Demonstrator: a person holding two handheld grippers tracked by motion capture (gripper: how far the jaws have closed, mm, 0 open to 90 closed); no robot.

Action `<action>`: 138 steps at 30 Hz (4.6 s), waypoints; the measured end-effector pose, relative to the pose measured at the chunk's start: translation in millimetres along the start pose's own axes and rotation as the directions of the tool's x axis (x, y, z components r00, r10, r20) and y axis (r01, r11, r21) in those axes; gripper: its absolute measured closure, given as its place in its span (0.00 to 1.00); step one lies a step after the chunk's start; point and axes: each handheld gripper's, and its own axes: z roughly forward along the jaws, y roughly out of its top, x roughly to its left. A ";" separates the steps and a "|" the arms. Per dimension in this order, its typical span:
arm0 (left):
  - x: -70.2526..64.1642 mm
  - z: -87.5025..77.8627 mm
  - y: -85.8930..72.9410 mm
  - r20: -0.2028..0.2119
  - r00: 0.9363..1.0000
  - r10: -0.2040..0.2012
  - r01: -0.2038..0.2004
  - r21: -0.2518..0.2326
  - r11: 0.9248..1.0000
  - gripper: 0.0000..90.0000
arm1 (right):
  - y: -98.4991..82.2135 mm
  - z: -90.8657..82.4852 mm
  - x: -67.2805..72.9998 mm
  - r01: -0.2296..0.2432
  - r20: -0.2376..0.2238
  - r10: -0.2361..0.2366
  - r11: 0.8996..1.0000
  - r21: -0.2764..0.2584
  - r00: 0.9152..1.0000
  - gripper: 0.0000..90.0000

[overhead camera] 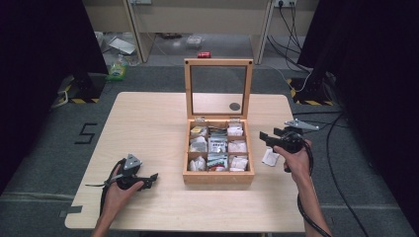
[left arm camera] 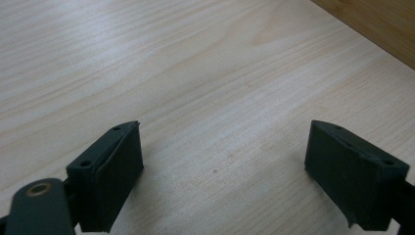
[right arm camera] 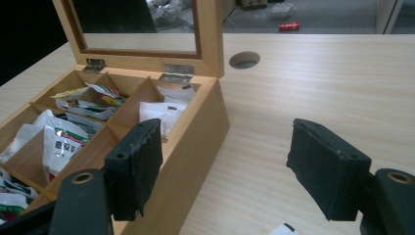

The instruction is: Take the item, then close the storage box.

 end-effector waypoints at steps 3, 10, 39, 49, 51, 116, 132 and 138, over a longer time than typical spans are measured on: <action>0.0 0.0 0.0 0.000 1.000 0.000 0.000 0.000 1.000 0.15 | 1.7 2.6 3.4 0.003 -0.006 -0.003 1.000 -0.001 1.000 0.32; 0.0 0.0 0.0 0.000 1.000 0.000 0.000 0.000 1.000 0.15 | 5.6 5.5 10.5 0.010 -0.016 -0.011 1.000 -0.007 1.000 0.32; -0.1 -0.5 -0.4 0.002 1.000 0.002 -0.002 0.000 1.000 0.15 | 49.3 57.7 17.2 0.087 -0.009 -0.087 0.996 -0.036 0.996 0.41; -0.2 -0.8 -0.6 0.002 1.000 0.003 -0.003 0.001 1.000 0.15 | 53.8 78.1 18.0 0.109 0.000 -0.109 0.994 -0.025 0.994 0.48; -0.3 -1.0 -0.8 0.003 1.000 0.003 -0.003 0.001 1.000 0.15 | 53.8 81.7 16.5 0.107 -0.005 -0.107 0.994 -0.024 0.994 0.50; -1.0 -2.3 -2.1 0.003 1.000 0.004 -0.004 0.000 1.000 0.15 | 74.9 110.6 16.6 0.157 0.007 -0.157 0.985 -0.070 0.988 0.64; -0.9 -2.3 -2.1 0.004 1.000 0.004 -0.004 0.000 1.000 0.15 | 73.8 109.4 15.7 0.168 0.016 -0.167 0.982 -0.083 0.986 0.66; -1.0 -2.3 -2.1 0.004 1.000 0.004 -0.004 0.000 1.000 0.15 | 74.0 109.5 15.2 0.159 0.010 -0.159 0.984 -0.085 0.987 0.66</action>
